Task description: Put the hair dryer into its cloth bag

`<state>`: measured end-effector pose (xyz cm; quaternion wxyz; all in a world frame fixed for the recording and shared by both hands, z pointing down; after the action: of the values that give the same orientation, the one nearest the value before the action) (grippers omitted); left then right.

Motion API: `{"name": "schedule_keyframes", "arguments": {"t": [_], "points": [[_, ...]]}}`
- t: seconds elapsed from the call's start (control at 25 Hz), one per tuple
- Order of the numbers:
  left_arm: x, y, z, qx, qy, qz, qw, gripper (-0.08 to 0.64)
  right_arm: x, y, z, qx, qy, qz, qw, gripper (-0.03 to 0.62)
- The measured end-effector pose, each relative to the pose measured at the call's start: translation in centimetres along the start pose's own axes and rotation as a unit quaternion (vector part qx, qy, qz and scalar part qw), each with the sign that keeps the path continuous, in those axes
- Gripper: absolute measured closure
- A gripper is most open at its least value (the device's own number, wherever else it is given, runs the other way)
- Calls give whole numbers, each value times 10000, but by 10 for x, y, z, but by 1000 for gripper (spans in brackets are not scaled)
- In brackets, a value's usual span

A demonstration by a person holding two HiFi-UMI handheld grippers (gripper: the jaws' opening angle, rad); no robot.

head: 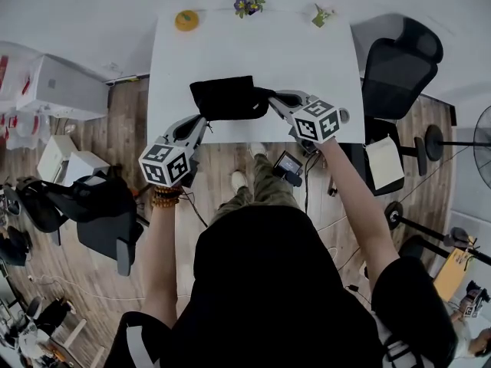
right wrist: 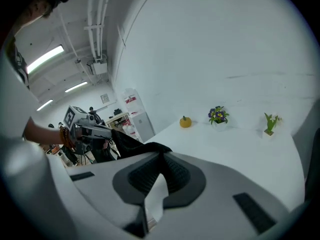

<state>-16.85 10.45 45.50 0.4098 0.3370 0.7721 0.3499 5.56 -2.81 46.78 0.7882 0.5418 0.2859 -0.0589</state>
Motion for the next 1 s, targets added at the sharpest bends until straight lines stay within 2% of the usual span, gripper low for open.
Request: {"name": "schedule_keyframes", "arguments": {"t": [0.16,0.4,0.52,0.68,0.88,1.0], "points": [[2,-22,-3,40,4,272,9996,520,8,-21,-1,-62,19,260,9996,555],[7,-55,-7,317,60,787,9964,520,29,-55,1,-142,36,732,9972,555],[5,-66,-6,169,-8,820,9965,520,35,-67,2,-47,80,811,9967,555],[0,-80,-4,162,36,892,9959,520,42,-86,4,-89,49,1073,9942,555],[0,-106,5,347,329,1206,9915,522,59,-113,4,-100,99,1472,9890,555],[3,-119,12,415,436,1411,9882,523,74,-122,6,-366,80,1823,9825,555]]}}
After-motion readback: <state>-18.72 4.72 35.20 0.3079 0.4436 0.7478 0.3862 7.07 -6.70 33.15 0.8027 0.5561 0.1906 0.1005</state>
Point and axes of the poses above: the fingertips, and each gripper's own axes: x backward along the fingers, z to its right, y out of its underside, the point moved 6 cm from there along x, backward along the fingers, and after that the axes turned 2 degrees about x, right-handed, at the moved point
